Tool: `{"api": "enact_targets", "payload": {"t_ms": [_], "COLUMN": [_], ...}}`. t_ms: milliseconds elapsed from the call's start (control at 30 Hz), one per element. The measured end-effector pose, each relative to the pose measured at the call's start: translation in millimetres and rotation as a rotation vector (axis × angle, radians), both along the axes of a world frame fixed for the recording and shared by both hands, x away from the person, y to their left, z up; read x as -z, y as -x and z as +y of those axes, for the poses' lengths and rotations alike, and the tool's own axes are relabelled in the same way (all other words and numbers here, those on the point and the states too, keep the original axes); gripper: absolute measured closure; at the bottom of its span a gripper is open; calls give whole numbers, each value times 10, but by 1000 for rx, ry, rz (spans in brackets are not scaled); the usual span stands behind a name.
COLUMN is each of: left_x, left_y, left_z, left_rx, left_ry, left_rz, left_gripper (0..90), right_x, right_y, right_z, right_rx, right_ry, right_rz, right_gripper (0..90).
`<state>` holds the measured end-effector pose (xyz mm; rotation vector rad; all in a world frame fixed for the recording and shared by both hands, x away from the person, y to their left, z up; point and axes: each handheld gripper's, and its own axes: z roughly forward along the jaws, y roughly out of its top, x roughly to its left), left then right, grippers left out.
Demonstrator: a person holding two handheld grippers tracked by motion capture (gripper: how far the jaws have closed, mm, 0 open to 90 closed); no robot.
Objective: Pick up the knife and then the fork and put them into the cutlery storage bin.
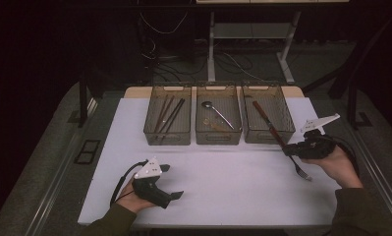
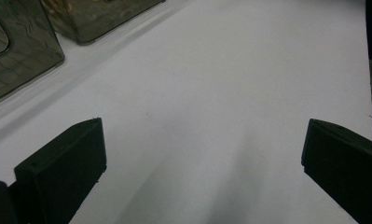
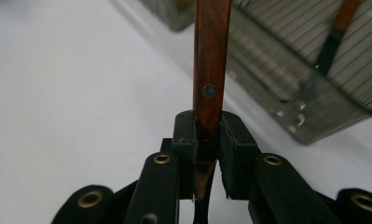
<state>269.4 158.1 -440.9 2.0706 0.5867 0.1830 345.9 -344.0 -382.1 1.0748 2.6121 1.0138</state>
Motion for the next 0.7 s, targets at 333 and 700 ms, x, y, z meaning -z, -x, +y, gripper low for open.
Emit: {"api": "enact_targets", "payload": {"t_ms": [333, 700], "left_x": [3, 3], "left_y": [-4, 1], "left_z": [-3, -12], "left_rx": [-1, -6], "left_ry": [4, 16], "left_rz": [2, 5], "left_gripper": [0, 0], "right_x": [-211, -503], "right_y": [-52, -267], "right_z": [16, 67], "right_rx": [111, 188], "right_ry": [-64, -83], "right_rz": [-79, -138], "right_gripper": [779, 779]}}
